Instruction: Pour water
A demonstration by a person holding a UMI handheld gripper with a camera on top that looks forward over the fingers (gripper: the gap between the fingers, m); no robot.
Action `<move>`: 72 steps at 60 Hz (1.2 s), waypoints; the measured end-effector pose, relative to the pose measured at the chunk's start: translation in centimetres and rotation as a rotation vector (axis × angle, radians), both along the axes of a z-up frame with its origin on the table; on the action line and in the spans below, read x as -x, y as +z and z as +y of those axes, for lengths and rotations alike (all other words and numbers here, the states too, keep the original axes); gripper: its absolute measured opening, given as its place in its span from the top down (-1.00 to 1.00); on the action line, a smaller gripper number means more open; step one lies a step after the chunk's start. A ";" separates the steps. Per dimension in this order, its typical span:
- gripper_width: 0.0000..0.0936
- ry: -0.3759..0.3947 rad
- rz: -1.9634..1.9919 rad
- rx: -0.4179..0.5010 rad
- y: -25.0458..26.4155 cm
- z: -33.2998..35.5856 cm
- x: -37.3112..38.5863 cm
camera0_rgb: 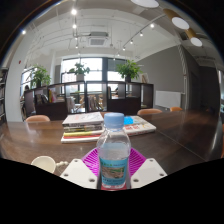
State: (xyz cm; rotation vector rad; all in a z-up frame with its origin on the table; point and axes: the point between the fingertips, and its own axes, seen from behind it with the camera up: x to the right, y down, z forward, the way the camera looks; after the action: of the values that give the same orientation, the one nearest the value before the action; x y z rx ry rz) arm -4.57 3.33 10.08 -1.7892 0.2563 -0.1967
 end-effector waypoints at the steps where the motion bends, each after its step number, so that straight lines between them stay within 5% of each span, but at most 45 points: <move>1: 0.29 0.001 -0.001 0.005 -0.3 -0.2 0.2; 18: 0.18 0.024 0.014 -0.048 -1.9 -0.9 0.2; 24: 0.00 0.029 0.010 -0.033 -2.4 -0.6 0.5; 34: -0.61 0.052 -0.006 0.063 -4.3 -1.7 0.6; 56: -0.67 0.131 -0.057 0.188 -5.0 -12.4 5.9; 72: -0.68 0.191 -0.009 0.132 0.2 -18.3 10.2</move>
State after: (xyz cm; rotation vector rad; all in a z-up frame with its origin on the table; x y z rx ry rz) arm -14.72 -14.97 10.30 -1.9302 0.0660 -0.0870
